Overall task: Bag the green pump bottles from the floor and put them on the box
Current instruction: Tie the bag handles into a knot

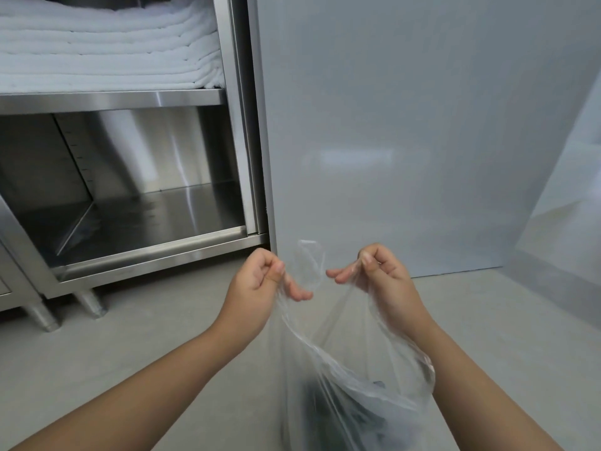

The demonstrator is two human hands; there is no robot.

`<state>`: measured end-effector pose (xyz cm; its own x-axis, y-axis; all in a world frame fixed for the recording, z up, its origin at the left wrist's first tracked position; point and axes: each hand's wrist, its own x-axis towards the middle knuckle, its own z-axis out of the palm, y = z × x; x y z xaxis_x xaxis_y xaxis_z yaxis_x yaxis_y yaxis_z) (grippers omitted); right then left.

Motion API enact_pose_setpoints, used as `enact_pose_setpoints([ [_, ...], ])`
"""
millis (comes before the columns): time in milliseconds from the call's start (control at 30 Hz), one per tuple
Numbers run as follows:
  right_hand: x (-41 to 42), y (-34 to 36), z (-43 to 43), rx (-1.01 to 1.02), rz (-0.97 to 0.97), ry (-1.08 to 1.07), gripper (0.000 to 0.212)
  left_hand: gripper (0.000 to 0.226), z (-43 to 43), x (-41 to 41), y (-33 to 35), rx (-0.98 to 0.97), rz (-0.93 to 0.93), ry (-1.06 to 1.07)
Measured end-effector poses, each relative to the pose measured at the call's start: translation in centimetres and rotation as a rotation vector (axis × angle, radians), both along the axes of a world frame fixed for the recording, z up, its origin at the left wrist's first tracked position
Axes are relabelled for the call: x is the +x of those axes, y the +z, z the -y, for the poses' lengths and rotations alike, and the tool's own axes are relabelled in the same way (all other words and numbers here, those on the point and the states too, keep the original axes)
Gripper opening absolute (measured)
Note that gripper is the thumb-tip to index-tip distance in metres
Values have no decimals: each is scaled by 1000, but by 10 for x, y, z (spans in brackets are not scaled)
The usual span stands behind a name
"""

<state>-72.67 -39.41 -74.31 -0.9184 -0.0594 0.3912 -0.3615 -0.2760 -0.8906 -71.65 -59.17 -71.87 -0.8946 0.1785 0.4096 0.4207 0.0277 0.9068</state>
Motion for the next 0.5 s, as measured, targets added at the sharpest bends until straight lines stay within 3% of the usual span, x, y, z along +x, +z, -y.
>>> enact_pose_setpoints([
  [300,9,5,25,102,98,45,24,21,-14,6,-6,41,227,-44],
  [500,9,4,39,147,148,57,17,25,-19,4,-13,36,252,-108],
])
